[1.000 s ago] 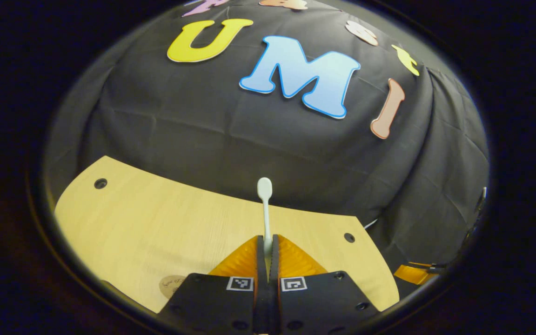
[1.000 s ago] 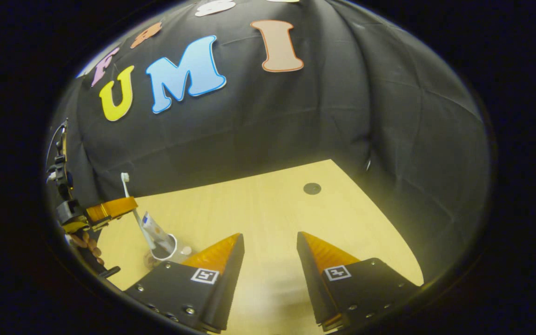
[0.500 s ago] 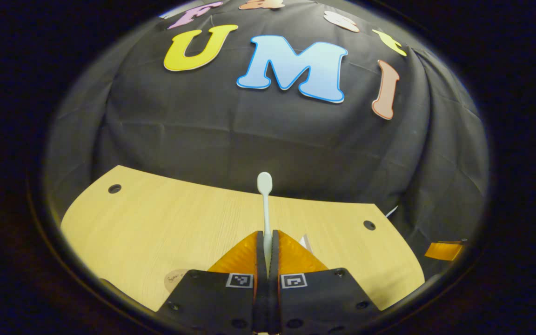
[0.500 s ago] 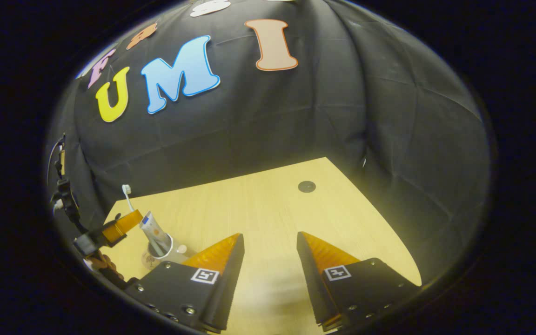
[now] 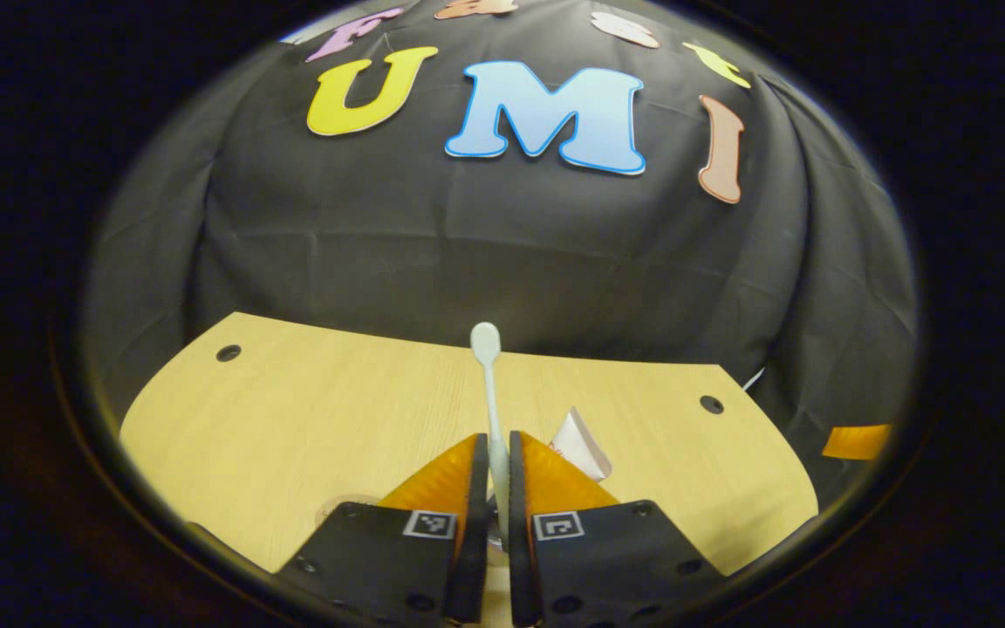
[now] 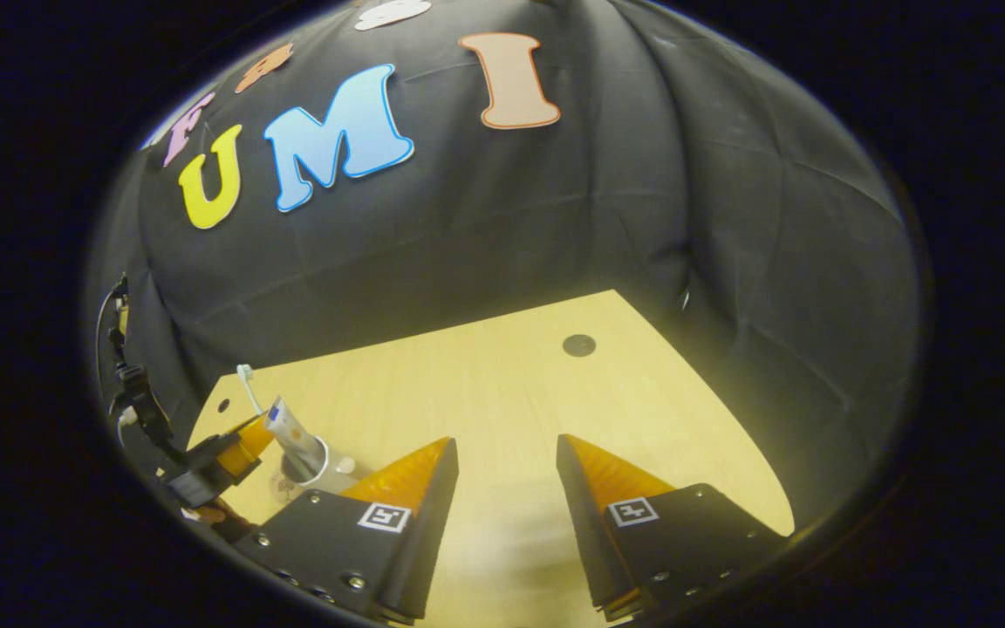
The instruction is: Put the toothbrush and toothpaste on the desktop into the cup, then pick up the cup and place it on the coaster on the desktop.
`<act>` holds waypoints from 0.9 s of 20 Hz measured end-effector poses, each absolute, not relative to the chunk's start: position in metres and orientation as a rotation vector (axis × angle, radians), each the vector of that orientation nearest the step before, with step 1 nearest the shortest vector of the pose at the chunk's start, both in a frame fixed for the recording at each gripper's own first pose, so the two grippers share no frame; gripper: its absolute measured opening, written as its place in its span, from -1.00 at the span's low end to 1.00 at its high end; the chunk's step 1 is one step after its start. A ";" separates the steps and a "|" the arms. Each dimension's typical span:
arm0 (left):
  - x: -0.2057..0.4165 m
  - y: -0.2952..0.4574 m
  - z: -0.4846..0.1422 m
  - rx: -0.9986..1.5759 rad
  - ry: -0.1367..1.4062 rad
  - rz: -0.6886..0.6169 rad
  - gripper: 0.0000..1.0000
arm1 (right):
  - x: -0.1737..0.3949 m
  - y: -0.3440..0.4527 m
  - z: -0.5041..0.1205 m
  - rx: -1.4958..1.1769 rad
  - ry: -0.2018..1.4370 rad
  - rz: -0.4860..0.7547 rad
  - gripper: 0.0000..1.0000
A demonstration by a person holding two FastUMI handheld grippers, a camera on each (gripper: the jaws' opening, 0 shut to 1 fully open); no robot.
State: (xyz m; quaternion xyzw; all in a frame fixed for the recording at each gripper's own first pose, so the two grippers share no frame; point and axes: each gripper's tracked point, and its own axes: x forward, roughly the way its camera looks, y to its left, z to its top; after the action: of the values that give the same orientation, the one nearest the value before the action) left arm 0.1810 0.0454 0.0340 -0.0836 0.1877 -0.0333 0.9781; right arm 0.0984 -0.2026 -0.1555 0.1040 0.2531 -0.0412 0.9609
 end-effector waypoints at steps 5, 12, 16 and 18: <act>0.167 0.051 0.023 -0.155 0.423 -0.053 0.35 | 0.102 -0.196 -0.157 0.218 0.518 -0.069 0.34; 0.148 0.061 0.046 -0.173 0.385 -0.051 0.80 | 0.106 -0.172 -0.159 0.211 0.536 0.005 0.34; 0.139 0.077 0.056 -0.153 0.374 -0.042 0.80 | 0.111 -0.151 -0.160 0.164 0.557 0.090 0.34; 0.134 0.087 0.060 -0.158 0.375 -0.030 0.80 | 0.112 -0.139 -0.162 0.120 0.579 0.152 0.24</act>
State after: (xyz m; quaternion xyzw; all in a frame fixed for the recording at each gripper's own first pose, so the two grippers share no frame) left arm 0.1341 0.0875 0.0603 -0.0784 0.1862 -0.0147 0.9793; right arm 0.1116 -0.1388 -0.1623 0.0593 0.2848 0.0751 0.9538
